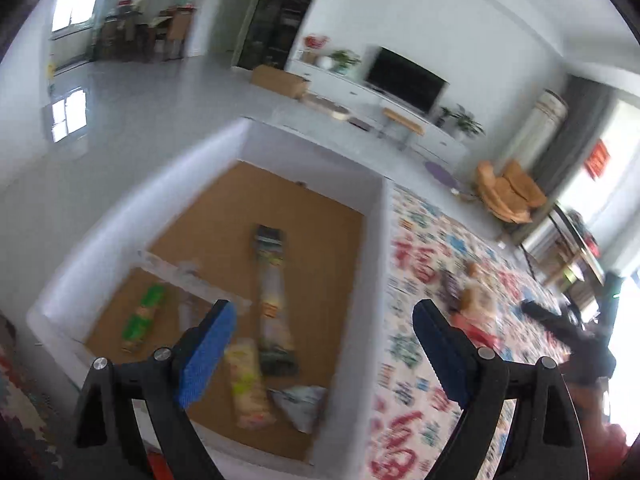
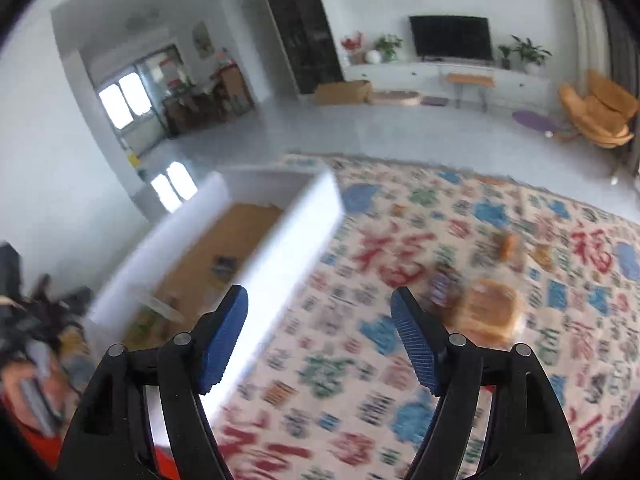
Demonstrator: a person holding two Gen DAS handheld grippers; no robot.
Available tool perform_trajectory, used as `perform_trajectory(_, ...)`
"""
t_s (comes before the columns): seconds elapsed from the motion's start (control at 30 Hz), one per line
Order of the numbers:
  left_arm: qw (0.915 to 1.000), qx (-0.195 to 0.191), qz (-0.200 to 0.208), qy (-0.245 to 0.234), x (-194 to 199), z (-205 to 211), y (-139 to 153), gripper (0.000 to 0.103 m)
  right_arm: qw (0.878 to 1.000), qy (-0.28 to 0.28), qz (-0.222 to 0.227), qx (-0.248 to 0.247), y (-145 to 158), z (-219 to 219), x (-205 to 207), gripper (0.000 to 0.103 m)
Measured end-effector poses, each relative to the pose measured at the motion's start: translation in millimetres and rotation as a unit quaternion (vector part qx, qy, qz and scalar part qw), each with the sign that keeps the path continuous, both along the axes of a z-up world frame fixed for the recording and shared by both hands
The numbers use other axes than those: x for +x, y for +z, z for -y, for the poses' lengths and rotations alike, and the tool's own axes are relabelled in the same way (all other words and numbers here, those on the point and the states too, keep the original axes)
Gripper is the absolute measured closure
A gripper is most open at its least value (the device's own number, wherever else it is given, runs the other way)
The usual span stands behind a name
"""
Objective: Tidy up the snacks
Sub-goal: 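Move both tools back over the remaining snacks on the table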
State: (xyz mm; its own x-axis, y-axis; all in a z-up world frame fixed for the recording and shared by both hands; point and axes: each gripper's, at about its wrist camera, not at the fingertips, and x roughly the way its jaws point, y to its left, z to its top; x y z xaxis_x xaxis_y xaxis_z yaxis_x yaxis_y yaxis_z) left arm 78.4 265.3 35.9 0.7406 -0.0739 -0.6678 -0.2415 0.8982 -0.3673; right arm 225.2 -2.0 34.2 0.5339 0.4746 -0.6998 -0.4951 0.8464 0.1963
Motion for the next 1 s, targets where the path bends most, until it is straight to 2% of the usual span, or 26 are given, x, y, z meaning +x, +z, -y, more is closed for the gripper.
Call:
perform_trajectory(0.1,0.9969,0.005,0.002,-0.078,10.9,65.9,4.1,0.011,0.995,-0.065,-0.006,-0.075,-55.1,71.1,-6.1,0.026)
perform_trajectory(0.2,0.9873,0.016,-0.012,-0.158,22.8,132.6,-9.1,0.003,0.984,-0.129,-0.005,-0.122,-91.9,144.1,-19.9,0.026)
perform_trajectory(0.23,0.9839,0.022,-0.019,-0.177,27.4,152.8,-16.2,0.003,0.981,-0.144,-0.003,-0.133,-99.7,161.6,-23.9,0.026)
perform_trajectory(0.3,0.9782,0.033,-0.041,-0.201,43.8,191.7,-44.7,0.003,0.973,-0.171,0.003,-0.154,-113.4,192.3,-31.6,0.026)
perform_trajectory(0.4,0.9743,0.048,-0.072,-0.208,59.3,229.9,-89.5,0.003,0.967,-0.198,0.001,-0.158,-130.6,221.0,-35.8,0.026)
perform_trajectory(0.5,0.9736,0.080,-0.099,-0.189,79.7,241.6,-130.8,0.003,0.964,-0.215,-0.005,-0.156,-144.5,236.8,-36.3,0.026)
perform_trajectory(0.57,0.9741,0.092,-0.102,-0.180,88.7,240.5,-143.4,0.003,0.966,-0.218,-0.007,-0.141,-144.6,243.3,-36.2,0.023)
perform_trajectory(0.7,0.9761,0.112,-0.097,-0.159,107.3,233.2,-152.0,0.003,0.966,-0.229,-0.028,-0.113,-152.2,255.5,-26.4,0.018)
perform_trajectory(0.83,0.9729,0.138,-0.108,-0.151,122.8,229.0,-163.3,0.003,0.965,-0.232,-0.026,-0.122,-153.3,256.0,-22.6,0.016)
perform_trajectory(0.9,0.9705,0.168,-0.091,-0.146,120.1,231.6,-167.6,0.001,0.965,-0.232,-0.027,-0.120,-154.1,255.5,-23.7,0.016)
perform_trajectory(1.0,0.9702,0.170,-0.091,-0.147,121.0,231.5,-169.0,0.000,0.965,-0.232,-0.026,-0.120,-155.7,255.8,-24.4,0.016)
